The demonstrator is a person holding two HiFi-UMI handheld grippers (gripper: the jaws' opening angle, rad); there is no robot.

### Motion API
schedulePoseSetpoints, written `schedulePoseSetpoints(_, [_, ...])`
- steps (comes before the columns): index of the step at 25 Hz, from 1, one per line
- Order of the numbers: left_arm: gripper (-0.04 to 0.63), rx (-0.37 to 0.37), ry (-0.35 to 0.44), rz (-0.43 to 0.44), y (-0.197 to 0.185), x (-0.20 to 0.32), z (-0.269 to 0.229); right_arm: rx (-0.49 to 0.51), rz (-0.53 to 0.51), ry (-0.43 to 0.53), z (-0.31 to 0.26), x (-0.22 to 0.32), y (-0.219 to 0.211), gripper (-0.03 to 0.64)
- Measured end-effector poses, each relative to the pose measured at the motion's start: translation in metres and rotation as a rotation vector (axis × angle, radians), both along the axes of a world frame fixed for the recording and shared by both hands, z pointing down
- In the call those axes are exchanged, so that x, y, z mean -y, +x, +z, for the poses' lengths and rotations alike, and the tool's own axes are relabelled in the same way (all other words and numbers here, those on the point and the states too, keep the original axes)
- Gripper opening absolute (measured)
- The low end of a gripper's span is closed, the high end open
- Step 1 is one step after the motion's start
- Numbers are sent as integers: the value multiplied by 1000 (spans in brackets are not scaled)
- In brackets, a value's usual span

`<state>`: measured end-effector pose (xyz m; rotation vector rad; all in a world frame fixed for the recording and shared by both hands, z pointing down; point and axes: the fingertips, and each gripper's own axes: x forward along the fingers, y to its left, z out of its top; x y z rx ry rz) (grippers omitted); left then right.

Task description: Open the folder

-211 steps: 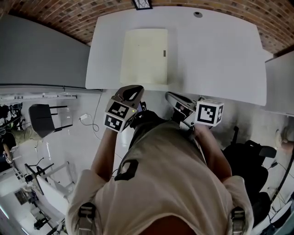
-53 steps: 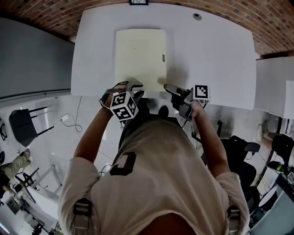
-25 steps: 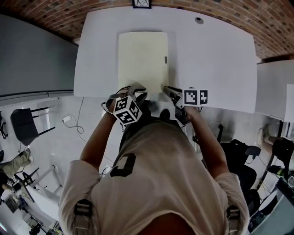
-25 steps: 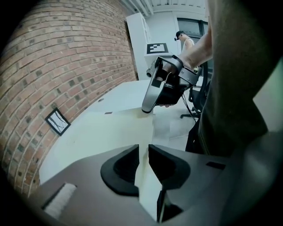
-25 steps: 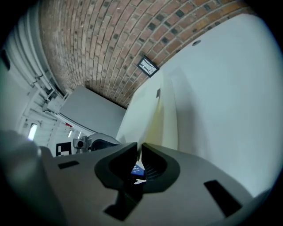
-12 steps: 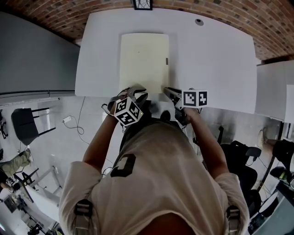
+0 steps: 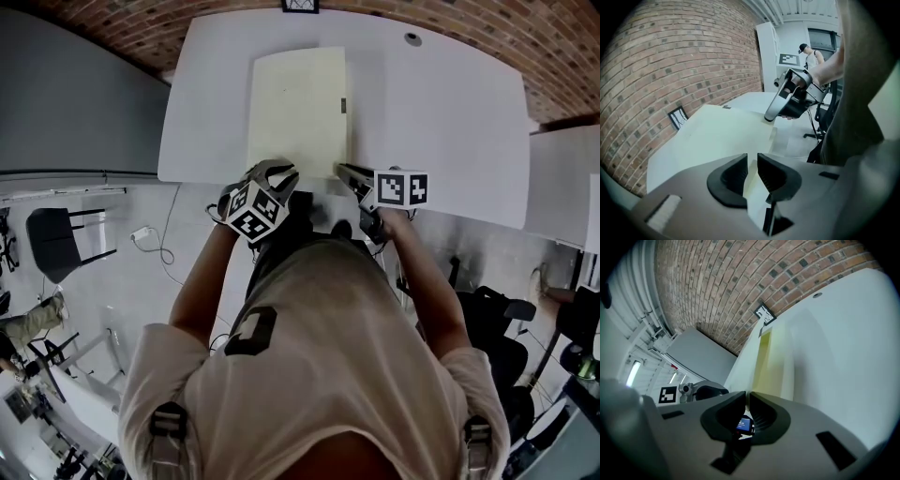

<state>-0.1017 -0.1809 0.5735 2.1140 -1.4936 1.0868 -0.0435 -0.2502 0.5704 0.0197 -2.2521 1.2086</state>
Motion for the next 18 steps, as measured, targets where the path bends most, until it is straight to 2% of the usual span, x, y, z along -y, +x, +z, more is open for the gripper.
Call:
schedulePoseSetpoints(4, [61,10,13,-57,-13,-6,-5,-6,10,-14,4,-1,2,21])
schedulePoseSetpoints(12, [54,-53,8,-207,-25,-23,-9,0,16,-31,5,-1,3,21])
schedulePoseSetpoints(18, [26,-68,25,-256,-20,-20,-16,29,23,-63,0,-1,1,21])
